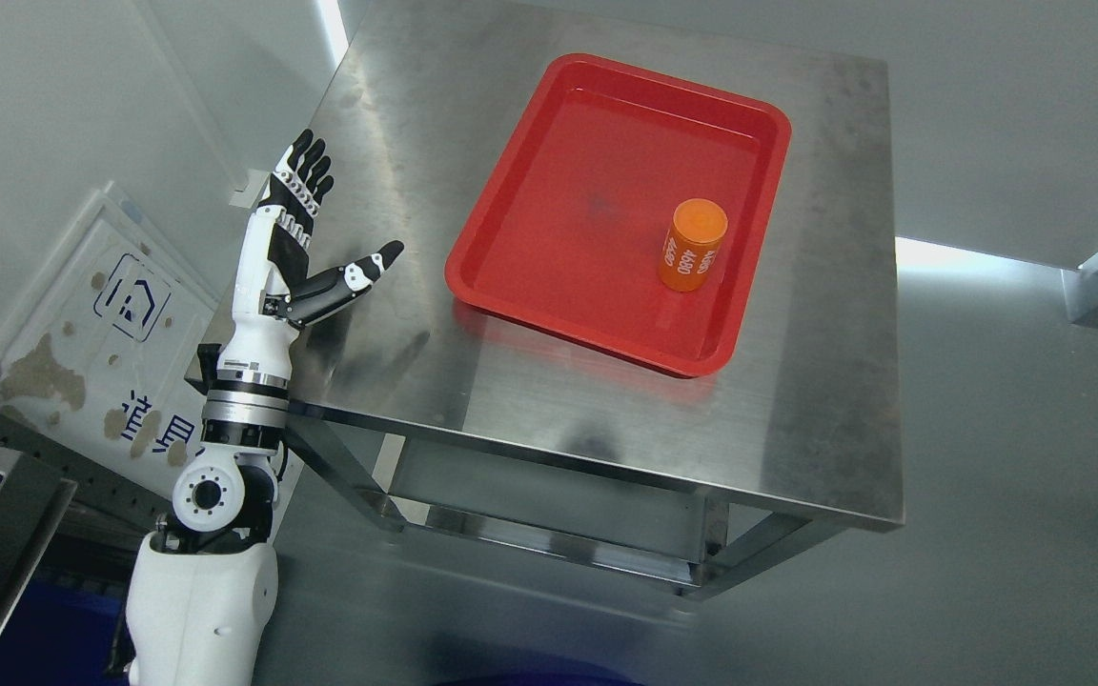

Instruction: Grab orange capacitor from left shelf to right desk

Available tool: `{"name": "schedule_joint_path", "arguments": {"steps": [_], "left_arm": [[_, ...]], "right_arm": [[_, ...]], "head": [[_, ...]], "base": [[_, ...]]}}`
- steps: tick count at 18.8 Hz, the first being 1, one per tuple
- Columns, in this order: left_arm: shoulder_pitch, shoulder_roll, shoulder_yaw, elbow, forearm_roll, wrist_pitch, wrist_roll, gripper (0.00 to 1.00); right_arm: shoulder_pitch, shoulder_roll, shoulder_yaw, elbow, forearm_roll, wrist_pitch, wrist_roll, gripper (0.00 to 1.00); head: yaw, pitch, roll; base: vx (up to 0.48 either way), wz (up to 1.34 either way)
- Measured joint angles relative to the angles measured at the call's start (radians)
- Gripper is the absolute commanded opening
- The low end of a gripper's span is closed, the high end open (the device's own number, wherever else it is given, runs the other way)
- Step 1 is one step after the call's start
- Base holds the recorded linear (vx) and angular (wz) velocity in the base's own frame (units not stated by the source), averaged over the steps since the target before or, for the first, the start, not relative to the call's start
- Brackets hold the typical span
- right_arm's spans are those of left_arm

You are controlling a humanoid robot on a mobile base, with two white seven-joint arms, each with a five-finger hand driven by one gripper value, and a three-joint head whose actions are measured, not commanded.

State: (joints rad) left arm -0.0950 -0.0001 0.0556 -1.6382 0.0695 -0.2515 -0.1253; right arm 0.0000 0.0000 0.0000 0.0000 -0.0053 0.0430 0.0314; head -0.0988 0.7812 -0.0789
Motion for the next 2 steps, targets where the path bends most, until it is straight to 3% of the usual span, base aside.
{"name": "schedule_joint_path", "arguments": {"steps": [2], "left_arm": [[-0.003, 0.000, 0.006, -0.003, -0.008, 0.000, -0.001, 0.97]], "right_arm": [[0.000, 0.000, 0.000, 0.000, 0.002, 0.000, 0.000, 1.00]], "head": [[0.0000, 0.000, 0.000]], "base": [[0.000, 0.00]]}}
